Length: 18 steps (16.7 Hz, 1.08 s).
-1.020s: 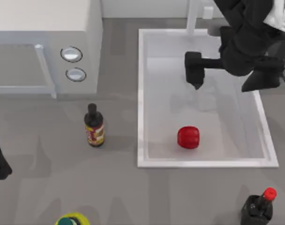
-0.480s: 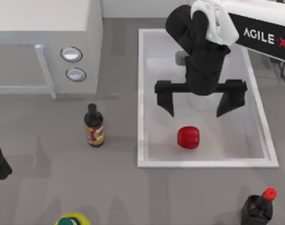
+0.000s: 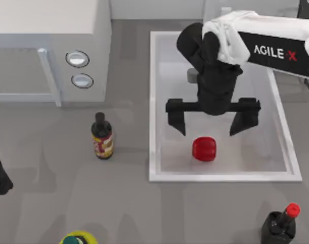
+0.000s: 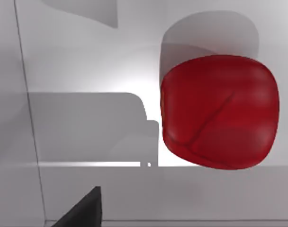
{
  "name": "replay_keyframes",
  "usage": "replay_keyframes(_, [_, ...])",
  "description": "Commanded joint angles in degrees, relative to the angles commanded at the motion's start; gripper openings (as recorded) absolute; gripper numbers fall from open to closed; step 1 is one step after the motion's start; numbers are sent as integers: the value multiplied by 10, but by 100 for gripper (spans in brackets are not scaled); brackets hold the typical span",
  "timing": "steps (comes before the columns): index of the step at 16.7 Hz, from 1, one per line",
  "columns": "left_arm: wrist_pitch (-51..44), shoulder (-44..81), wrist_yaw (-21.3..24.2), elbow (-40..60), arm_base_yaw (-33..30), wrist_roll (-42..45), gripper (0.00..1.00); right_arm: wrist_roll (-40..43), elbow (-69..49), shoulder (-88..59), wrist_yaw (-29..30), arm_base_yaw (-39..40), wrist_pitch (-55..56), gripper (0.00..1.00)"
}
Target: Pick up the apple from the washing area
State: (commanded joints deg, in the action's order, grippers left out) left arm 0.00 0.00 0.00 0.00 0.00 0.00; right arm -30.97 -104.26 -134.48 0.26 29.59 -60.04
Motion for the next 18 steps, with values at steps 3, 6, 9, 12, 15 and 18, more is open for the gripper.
replay_keyframes(3, [0,0,0,0,0,0,100,-1,38,-46,1,1,95,100])
replay_keyframes(6, [0,0,0,0,0,0,100,-2,72,-89,1,2,170,100])
replay_keyframes(9, [0,0,0,0,0,0,100,-2,84,-105,1,3,192,100])
replay_keyframes(12, [0,0,0,0,0,0,100,-2,84,-105,1,3,192,100])
replay_keyframes(15, [0,0,0,0,0,0,100,-2,84,-105,1,3,192,77])
replay_keyframes(18, [0,0,0,0,0,0,100,-2,84,-105,1,3,192,55])
